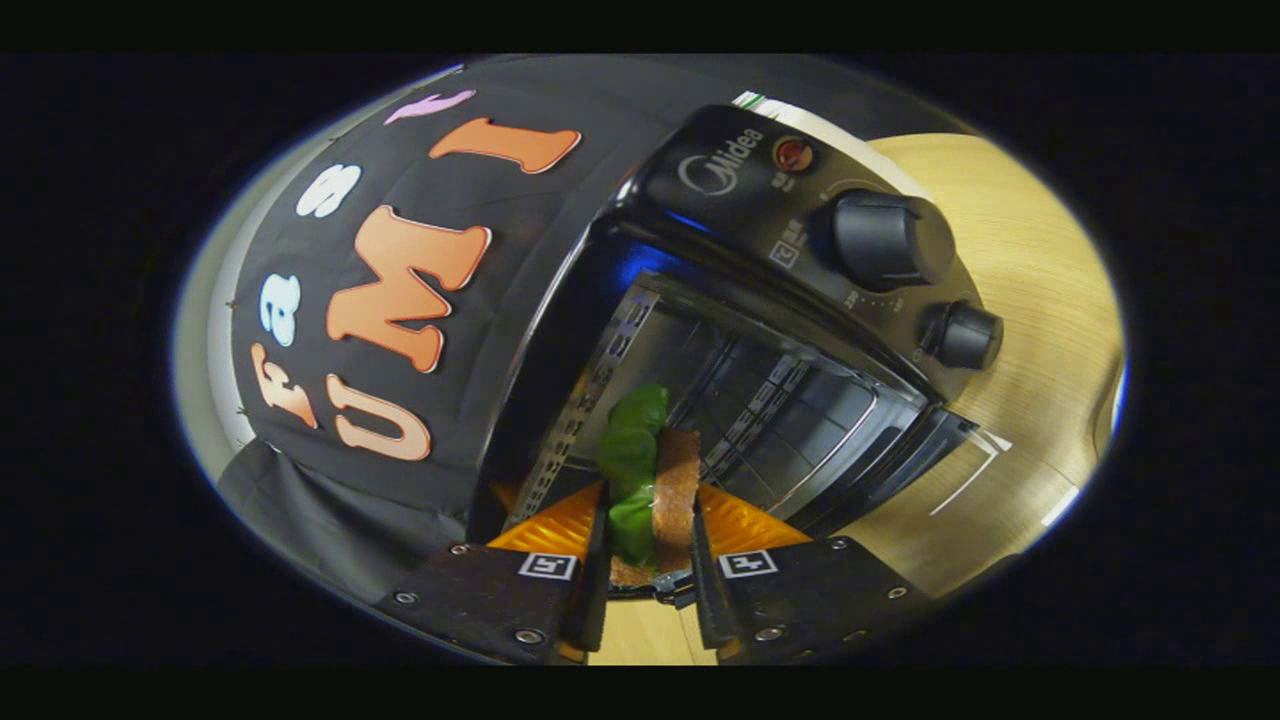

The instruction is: Open the toaster oven, put the food inside, and close the toaster oven door.

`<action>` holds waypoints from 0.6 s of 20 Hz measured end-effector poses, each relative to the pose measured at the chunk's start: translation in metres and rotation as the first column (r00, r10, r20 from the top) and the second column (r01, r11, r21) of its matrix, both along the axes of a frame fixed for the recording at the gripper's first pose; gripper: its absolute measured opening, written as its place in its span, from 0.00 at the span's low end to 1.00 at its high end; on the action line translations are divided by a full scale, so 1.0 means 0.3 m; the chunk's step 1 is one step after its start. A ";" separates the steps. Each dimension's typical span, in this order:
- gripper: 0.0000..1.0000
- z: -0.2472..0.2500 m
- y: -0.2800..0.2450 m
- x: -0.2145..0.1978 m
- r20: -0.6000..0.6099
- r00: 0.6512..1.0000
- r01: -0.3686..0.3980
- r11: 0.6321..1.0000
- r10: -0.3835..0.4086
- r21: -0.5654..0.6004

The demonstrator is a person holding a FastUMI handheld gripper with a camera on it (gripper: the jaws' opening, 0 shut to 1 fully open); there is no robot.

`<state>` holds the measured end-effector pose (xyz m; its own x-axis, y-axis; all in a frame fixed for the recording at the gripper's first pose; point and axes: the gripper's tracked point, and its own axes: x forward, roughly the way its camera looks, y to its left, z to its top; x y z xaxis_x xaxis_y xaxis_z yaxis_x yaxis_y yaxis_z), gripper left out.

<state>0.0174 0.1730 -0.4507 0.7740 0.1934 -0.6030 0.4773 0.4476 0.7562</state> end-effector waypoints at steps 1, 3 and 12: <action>0.39 -0.017 -0.007 -0.003 -0.025 1.000 -0.001 1.000 0.000 -0.028; 0.49 -0.010 -0.021 -0.002 -0.036 0.999 -0.010 0.994 0.006 -0.108; 0.91 0.023 -0.067 -0.124 -0.200 0.958 -0.257 0.925 0.206 -0.281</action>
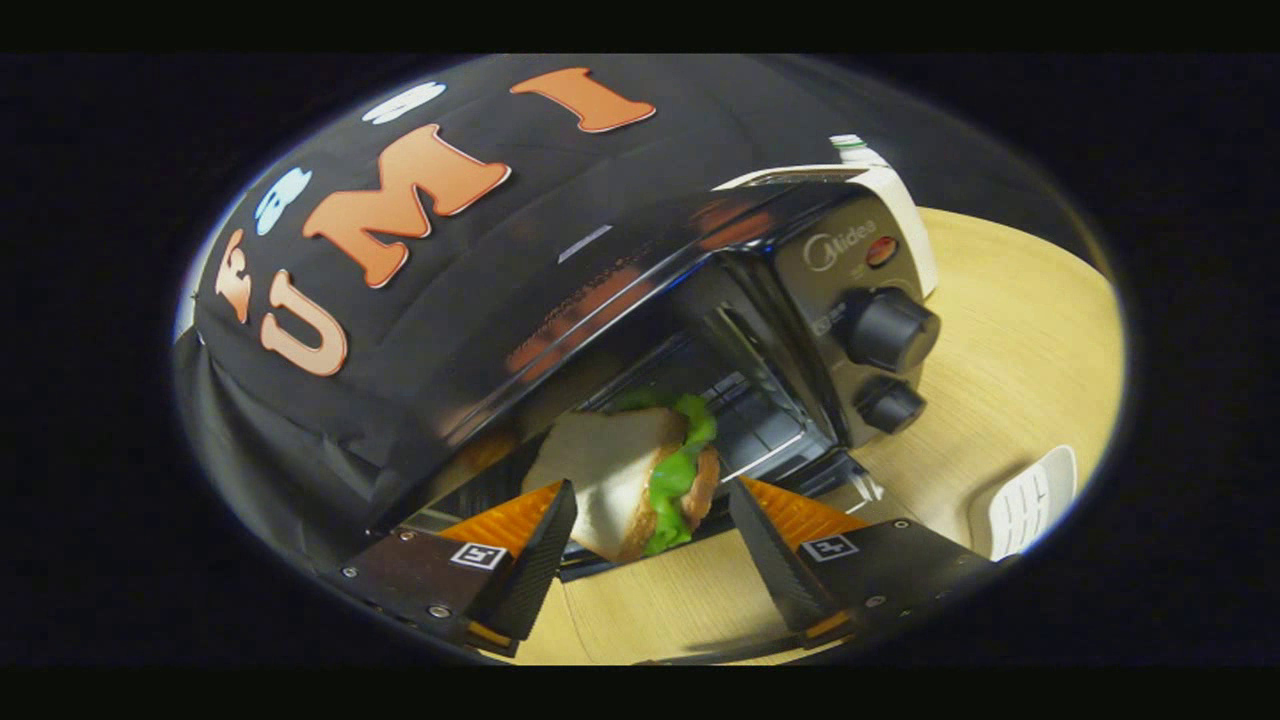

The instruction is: Open the toaster oven, put the food inside, and close the toaster oven door.

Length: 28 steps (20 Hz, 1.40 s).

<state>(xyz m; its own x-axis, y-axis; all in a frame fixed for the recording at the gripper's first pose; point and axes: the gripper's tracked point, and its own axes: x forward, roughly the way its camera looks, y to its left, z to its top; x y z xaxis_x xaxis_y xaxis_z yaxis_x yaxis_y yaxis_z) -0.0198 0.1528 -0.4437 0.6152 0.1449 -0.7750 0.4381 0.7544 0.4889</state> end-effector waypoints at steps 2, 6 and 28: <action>0.93 0.041 -0.014 -0.049 0.009 0.999 -0.046 0.999 0.047 -0.020; 0.94 0.098 -0.018 -0.172 -0.019 0.987 -0.158 0.986 0.157 -0.052; 0.99 -0.079 0.117 -0.673 -0.270 0.782 -0.598 0.799 0.562 -0.069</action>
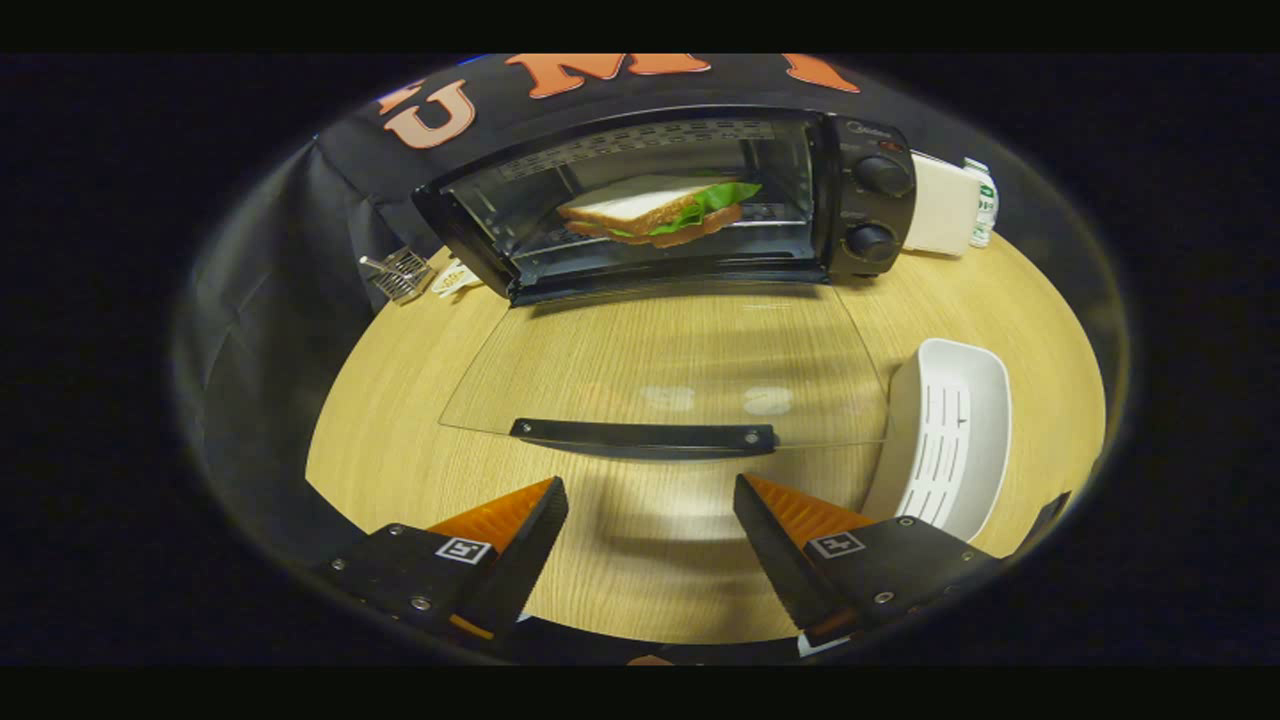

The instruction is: Open the toaster oven, put the food inside, and close the toaster oven door.

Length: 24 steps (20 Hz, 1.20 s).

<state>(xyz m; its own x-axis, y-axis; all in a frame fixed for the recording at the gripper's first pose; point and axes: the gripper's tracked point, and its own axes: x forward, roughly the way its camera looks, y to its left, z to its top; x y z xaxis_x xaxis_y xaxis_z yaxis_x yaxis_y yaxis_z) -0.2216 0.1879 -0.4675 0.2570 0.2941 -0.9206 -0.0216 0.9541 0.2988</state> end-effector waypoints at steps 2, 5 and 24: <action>0.99 -0.012 0.019 0.010 -0.036 0.999 0.018 0.999 -0.017 0.028; 0.99 0.002 0.016 0.023 -0.034 0.999 0.026 0.999 -0.024 0.046; 0.99 0.256 0.001 0.456 0.254 0.967 0.017 0.999 -0.028 0.046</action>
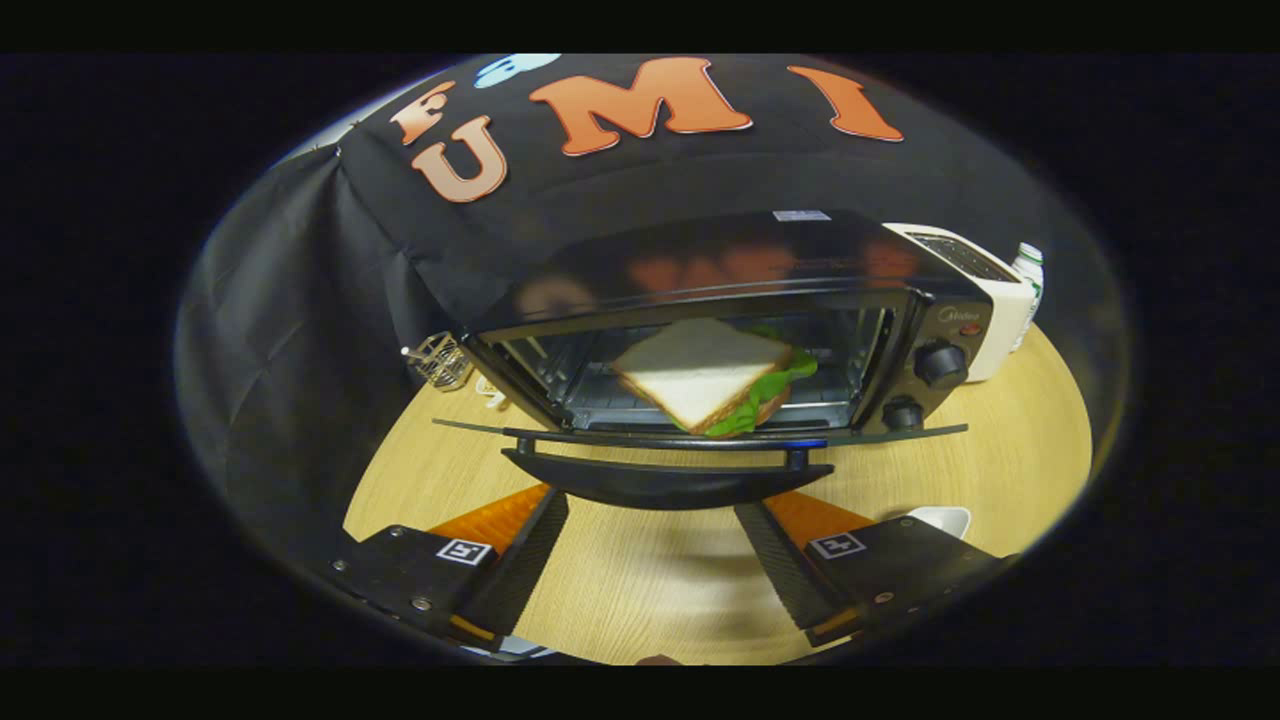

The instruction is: Open the toaster oven, put the food inside, and close the toaster oven door.

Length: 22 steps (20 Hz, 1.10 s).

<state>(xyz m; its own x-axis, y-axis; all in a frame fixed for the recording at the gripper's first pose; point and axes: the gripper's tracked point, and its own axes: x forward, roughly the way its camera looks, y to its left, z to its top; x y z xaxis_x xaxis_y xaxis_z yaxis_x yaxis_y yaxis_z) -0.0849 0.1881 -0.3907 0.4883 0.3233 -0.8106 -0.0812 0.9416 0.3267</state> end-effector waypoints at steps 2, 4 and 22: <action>0.99 0.015 -0.002 0.058 0.025 1.000 0.017 1.000 -0.016 -0.008; 0.99 0.031 -0.014 0.103 0.047 0.998 0.032 0.999 -0.031 -0.018; 0.99 0.820 -0.518 0.227 0.566 0.817 0.191 0.978 -0.111 -0.083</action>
<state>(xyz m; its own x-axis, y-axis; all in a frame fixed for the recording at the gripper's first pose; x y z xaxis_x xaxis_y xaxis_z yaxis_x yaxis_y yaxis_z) -0.0168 0.0326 -0.1448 0.9016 0.1191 -0.4158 -0.0642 0.9875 0.1438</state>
